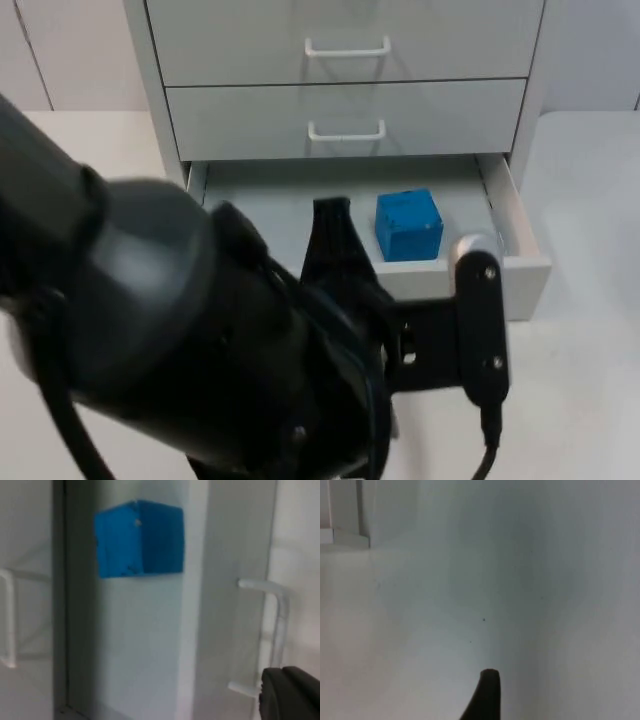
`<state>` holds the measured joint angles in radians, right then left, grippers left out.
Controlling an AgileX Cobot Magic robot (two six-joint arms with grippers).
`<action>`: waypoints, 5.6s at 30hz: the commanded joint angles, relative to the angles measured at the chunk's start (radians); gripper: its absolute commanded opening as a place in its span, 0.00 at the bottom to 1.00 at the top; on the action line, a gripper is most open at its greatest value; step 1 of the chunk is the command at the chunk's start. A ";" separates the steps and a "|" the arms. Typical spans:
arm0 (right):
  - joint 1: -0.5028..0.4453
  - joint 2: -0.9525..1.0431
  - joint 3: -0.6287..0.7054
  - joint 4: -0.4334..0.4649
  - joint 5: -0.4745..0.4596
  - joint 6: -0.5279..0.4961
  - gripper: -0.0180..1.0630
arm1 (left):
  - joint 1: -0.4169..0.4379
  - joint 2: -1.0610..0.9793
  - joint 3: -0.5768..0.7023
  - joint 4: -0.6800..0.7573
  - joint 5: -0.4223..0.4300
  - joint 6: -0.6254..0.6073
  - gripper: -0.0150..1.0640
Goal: Open the drawer with the left hand, place the block into the drawer with the right hand, then close the drawer with the left hand.
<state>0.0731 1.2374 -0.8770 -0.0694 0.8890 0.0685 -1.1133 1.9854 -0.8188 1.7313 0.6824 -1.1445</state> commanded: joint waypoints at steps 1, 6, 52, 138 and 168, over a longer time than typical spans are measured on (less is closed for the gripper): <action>-0.007 -0.009 0.003 -0.006 -0.013 -0.002 0.71 | -0.003 0.021 -0.006 0.013 0.010 -0.023 0.01; -0.007 -0.009 0.003 -0.006 -0.013 0.000 0.71 | -0.002 0.051 -0.006 0.013 0.023 -0.068 0.01; -0.007 -0.009 0.003 0.001 -0.029 0.002 0.71 | 0.161 0.181 -0.231 0.013 0.047 -0.118 0.01; -0.007 -0.009 0.003 0.020 -0.043 -0.013 0.71 | 0.660 -0.420 -0.181 -1.832 -0.022 1.328 0.01; 0.005 -0.046 0.003 0.025 -0.082 -0.027 0.71 | 1.296 -0.895 -0.013 -2.065 0.038 1.480 0.01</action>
<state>0.0731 1.2272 -0.8770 -0.0519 0.8307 0.0575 0.1816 1.1410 -0.8341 -0.3351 0.7198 0.3356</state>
